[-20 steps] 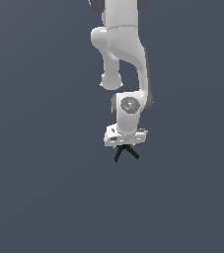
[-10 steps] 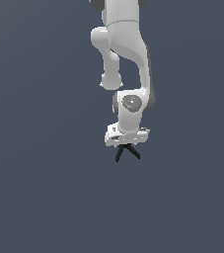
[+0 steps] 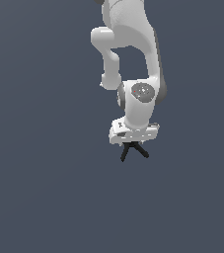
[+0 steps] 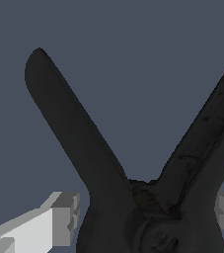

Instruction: Pick up the object and move it to a goal position.

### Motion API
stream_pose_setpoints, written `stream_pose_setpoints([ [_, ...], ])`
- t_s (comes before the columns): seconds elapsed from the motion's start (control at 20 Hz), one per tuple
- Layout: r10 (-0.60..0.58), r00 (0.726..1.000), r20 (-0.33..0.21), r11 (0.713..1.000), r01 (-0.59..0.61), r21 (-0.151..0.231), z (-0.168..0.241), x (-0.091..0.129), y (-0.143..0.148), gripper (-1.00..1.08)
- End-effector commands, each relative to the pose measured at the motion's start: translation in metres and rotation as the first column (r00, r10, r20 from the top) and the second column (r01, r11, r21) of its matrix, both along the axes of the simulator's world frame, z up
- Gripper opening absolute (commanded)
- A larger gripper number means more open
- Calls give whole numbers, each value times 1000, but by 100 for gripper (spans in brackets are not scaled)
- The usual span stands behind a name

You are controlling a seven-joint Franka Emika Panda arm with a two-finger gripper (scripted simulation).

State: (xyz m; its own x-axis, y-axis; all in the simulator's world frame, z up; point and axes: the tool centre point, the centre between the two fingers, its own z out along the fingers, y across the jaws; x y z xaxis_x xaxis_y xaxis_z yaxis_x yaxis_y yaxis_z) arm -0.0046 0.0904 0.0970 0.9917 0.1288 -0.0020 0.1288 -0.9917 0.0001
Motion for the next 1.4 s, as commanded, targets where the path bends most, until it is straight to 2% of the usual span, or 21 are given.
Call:
stream_pose_setpoints([
  [0.0, 0, 1000, 2, 1000, 0, 0, 23, 9, 7, -100],
  [0.35, 0, 1000, 2, 1000, 0, 0, 86, 37, 29, -100],
  [0.65, 0, 1000, 2, 1000, 0, 0, 125, 55, 42, -100],
  [1.0, 0, 1000, 2, 1000, 0, 0, 148, 68, 50, -100],
  [1.35, 0, 1000, 2, 1000, 0, 0, 155, 72, 53, -100],
])
